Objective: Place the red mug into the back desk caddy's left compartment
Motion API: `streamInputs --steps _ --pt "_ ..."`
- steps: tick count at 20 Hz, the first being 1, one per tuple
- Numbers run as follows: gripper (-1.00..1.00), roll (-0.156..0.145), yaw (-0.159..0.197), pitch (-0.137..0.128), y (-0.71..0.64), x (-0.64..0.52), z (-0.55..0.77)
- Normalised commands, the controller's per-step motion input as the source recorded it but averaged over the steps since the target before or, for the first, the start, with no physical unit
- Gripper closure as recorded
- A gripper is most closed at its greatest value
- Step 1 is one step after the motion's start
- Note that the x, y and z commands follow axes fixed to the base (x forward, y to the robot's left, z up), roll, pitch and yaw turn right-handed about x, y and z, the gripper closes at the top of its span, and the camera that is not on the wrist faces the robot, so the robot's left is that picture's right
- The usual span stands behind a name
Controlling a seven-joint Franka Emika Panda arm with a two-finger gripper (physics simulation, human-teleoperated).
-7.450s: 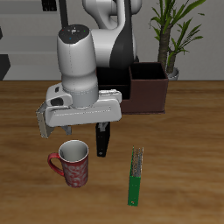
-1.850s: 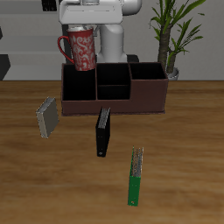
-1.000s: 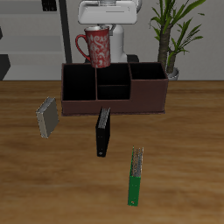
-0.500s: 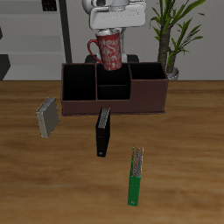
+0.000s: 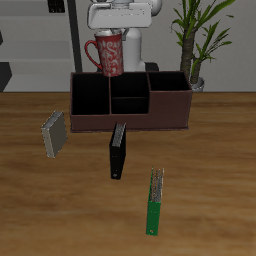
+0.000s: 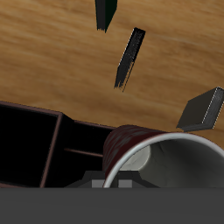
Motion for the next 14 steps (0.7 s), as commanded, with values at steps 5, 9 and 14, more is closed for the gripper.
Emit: streamInputs --steps 5,9,14 --pt "1.0 -0.085 -0.021 0.015 -0.54 -0.01 -0.1" --pt "1.0 -0.049 -0.034 0.03 -0.34 0.04 -0.23" --pt "1.0 -0.034 -0.047 0.022 -0.18 0.0 -0.26"
